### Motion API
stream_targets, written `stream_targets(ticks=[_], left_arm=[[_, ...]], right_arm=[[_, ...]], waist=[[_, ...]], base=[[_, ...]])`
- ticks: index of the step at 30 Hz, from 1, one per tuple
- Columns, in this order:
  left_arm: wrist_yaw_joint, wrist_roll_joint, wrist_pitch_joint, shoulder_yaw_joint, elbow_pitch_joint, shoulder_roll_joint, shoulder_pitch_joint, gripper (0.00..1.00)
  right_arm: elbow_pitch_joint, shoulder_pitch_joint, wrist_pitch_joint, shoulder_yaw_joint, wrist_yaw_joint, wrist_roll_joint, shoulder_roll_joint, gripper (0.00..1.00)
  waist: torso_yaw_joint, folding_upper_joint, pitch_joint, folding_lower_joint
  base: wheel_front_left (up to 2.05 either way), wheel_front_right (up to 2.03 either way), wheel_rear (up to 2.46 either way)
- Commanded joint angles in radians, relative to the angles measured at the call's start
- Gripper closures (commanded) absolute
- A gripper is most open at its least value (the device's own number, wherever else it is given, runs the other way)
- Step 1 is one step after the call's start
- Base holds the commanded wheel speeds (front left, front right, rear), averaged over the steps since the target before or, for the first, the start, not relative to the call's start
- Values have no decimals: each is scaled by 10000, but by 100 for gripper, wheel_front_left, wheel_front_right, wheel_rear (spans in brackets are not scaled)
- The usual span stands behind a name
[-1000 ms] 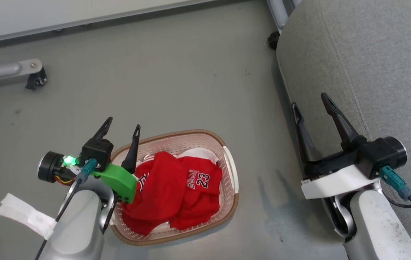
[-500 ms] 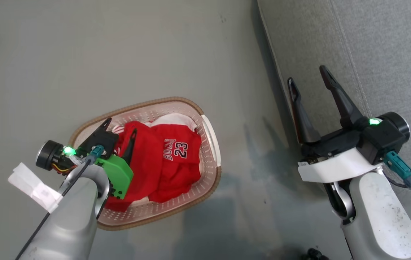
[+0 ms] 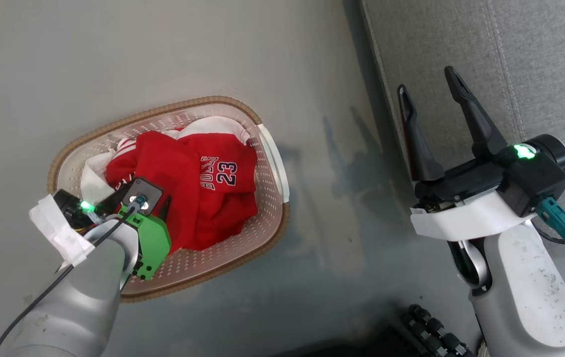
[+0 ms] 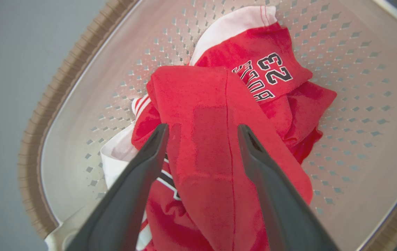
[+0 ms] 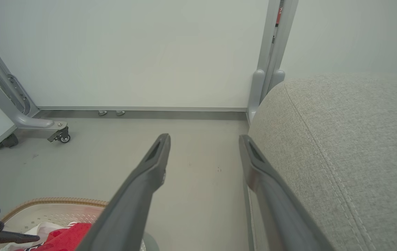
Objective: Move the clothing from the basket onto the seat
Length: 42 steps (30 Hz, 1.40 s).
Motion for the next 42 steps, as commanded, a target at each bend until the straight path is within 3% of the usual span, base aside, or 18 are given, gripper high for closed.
stream_targets(ticks=[1,23,34,35,36,37,42], left_arm=[[-21,70,138,-128,125,130,-295,0],[-10,253,2336,-2422,600,365,-1413,0],[-8,117,2228,-3041,609,279,-1853,0],[-10,135,2254,-3078,612,269,-1865,31],[-5,95,2290,-3083,614,242,-1869,70],[7,91,2337,-3112,614,220,-1876,100],[165,102,2252,-3246,611,26,-1882,100]], right_arm=[[-60,-136,-29,-7,0,-88,-16,0],[-629,-275,-29,-33,0,-102,-16,0],[-914,-82,-28,-129,0,-217,-16,0],[-926,-66,-28,-123,0,-228,-18,0],[-940,-46,-29,-110,0,-237,-18,0],[-946,-26,-29,-98,0,-237,-16,0],[-888,-14,-28,-162,0,-254,-17,0]], waist=[[-102,80,430,-2],[-176,80,1963,-2],[-41,80,2532,-2],[-42,80,2556,-2],[-47,80,2576,-2],[-52,80,2588,-2],[-8,80,2530,-2]], base=[[0,0,0],[0,0,0],[0,0,0],[0,0,0],[0,0,0],[0,0,0],[0,0,0]])
